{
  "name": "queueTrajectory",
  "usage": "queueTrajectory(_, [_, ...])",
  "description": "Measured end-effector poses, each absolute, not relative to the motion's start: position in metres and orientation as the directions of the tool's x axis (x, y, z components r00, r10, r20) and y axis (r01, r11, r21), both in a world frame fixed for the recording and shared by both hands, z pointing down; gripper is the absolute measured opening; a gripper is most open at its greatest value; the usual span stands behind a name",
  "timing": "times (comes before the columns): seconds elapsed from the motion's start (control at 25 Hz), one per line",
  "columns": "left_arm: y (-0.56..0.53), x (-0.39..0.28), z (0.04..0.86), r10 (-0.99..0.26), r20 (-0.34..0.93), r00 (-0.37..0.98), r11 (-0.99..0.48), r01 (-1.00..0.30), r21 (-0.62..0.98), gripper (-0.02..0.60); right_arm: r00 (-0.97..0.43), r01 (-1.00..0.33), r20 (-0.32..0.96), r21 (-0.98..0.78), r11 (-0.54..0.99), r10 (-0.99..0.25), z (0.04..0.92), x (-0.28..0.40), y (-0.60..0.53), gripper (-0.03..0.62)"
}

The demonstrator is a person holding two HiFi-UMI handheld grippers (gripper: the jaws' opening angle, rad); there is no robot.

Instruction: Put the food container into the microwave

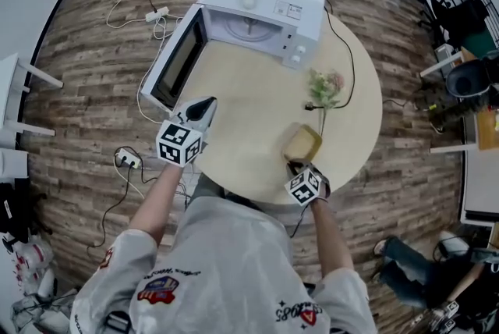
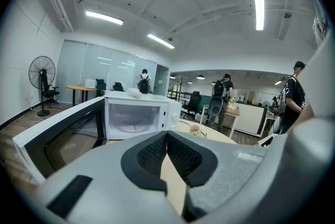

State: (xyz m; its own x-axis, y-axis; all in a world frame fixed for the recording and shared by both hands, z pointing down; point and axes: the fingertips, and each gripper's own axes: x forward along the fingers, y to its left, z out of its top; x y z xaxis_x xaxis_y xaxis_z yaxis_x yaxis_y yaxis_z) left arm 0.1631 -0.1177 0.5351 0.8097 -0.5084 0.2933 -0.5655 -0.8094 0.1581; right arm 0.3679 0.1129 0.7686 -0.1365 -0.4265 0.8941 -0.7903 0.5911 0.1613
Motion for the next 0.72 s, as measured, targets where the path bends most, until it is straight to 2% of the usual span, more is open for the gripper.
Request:
queueTrajectory(0.32, [-0.124,0.153,0.528,-0.533,0.274,0.801,-0.797,-0.583,0.154,0.005,-0.134,-0.775,0.854,0.226,0.59,-0.503,0.731,0.369,0.073,0.021])
queueTrajectory(0.72, [-0.138,0.14,0.52,-0.565,0.26,0.783,-0.778,-0.61,0.147,0.005,-0.195,-0.723,0.799,0.275,0.634,-0.569,0.686,0.345,0.013,0.023])
